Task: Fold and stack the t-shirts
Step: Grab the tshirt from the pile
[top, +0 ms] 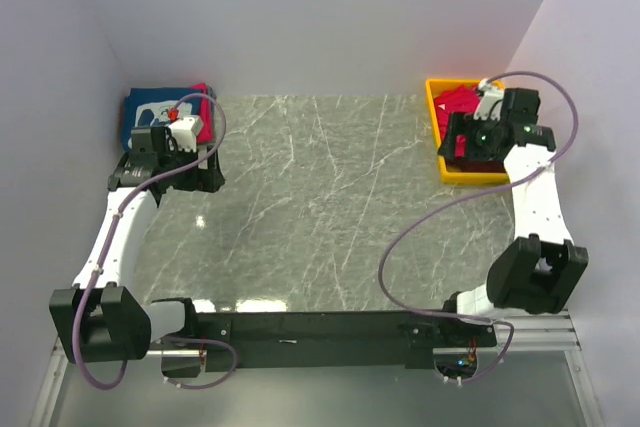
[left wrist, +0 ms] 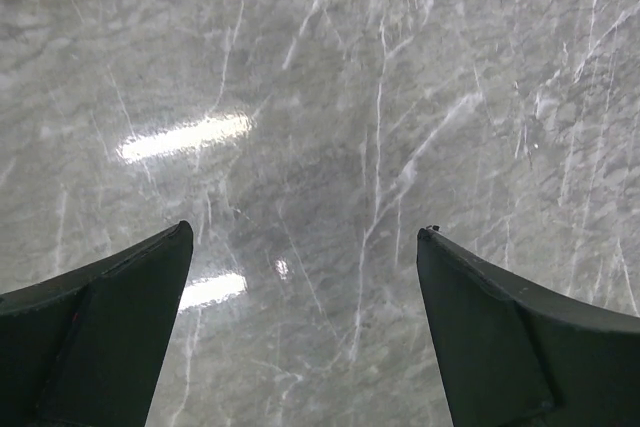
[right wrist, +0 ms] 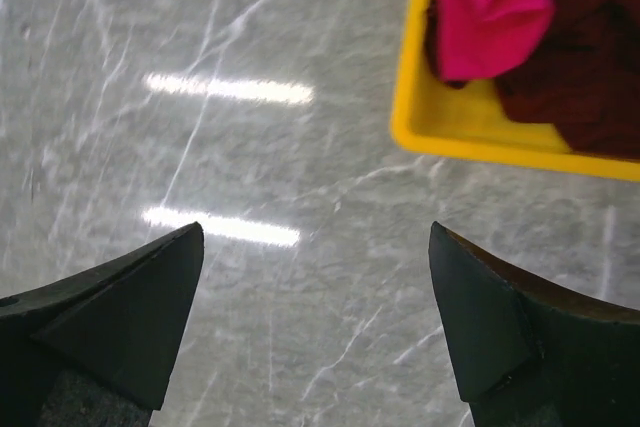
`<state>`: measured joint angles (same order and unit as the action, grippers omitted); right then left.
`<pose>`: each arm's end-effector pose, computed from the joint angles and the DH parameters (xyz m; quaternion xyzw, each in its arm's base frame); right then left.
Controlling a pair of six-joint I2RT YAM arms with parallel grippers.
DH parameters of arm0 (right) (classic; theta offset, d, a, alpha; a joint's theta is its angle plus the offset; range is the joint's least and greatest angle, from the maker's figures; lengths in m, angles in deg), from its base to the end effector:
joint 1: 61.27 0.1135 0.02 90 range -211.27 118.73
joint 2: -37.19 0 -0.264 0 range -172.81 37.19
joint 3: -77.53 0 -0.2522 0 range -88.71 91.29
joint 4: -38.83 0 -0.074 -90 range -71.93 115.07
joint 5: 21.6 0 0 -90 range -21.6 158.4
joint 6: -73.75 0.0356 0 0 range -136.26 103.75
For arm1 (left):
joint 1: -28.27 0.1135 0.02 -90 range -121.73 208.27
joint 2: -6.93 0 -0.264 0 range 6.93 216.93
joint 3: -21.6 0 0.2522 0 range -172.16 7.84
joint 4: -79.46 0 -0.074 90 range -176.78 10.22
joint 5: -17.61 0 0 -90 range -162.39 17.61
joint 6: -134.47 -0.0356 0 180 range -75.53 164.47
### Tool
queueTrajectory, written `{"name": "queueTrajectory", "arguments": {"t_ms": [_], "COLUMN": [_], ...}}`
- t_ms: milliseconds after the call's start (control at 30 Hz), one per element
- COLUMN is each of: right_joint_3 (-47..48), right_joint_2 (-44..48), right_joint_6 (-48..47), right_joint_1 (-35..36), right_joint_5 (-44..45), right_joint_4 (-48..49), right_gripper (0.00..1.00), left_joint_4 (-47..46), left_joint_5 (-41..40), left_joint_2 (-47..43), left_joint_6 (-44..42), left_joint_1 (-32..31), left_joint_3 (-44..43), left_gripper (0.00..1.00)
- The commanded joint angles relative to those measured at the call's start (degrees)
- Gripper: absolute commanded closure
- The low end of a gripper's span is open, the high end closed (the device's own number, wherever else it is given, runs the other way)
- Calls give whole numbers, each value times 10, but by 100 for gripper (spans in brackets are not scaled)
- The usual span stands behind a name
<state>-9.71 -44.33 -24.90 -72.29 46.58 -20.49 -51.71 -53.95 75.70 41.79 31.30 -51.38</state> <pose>0.2969 -0.0443 0.3441 -0.0487 0.9182 0.1141 0.3763 0.2529 0.0021 0.3024 0.0590 0.9109 -0.1287 0.3877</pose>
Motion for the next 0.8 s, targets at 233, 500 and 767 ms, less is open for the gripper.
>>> {"name": "queueTrajectory", "arguments": {"t_ms": [233, 500, 767], "right_joint_3": [251, 456, 529], "right_joint_2": [-199, -423, -554], "right_joint_6": [53, 67, 28], "right_joint_1": [-50, -51, -51], "right_joint_5": [101, 152, 147], "right_joint_4": [71, 100, 181], "right_gripper": [0, 0, 0], "left_joint_4": [-5, 28, 67], "left_joint_5": [16, -19, -30], "left_joint_2": [10, 75, 104], "left_joint_6": [-10, -24, -38], "left_joint_1": [0, 0, 0], "left_joint_3": [-44, -94, -105], "left_gripper": [1, 1, 0]}}
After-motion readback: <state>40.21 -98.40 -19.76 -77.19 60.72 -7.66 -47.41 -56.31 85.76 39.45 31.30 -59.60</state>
